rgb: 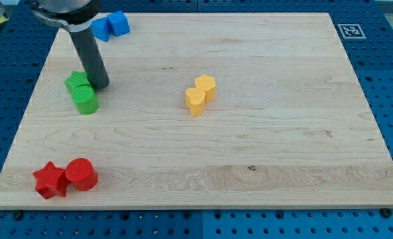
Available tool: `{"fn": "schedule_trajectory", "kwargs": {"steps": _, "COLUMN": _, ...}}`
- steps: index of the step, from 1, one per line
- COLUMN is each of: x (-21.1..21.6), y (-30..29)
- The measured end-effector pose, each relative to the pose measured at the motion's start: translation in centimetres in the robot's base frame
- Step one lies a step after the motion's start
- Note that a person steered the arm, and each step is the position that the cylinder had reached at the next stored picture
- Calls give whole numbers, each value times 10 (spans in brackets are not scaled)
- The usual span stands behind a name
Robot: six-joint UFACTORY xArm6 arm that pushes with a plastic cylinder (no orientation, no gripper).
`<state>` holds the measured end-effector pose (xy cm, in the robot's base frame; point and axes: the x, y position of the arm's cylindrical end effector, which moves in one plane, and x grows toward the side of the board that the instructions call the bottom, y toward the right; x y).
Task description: Push green blocks above red circle vertically
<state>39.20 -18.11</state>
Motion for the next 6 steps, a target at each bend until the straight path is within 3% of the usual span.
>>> {"fn": "schedule_trajectory", "kwargs": {"steps": 1, "x": -39, "y": -5}}
{"fn": "schedule_trajectory", "kwargs": {"steps": 3, "x": -36, "y": -84}}
{"fn": "schedule_trajectory", "kwargs": {"steps": 6, "x": 48, "y": 1}}
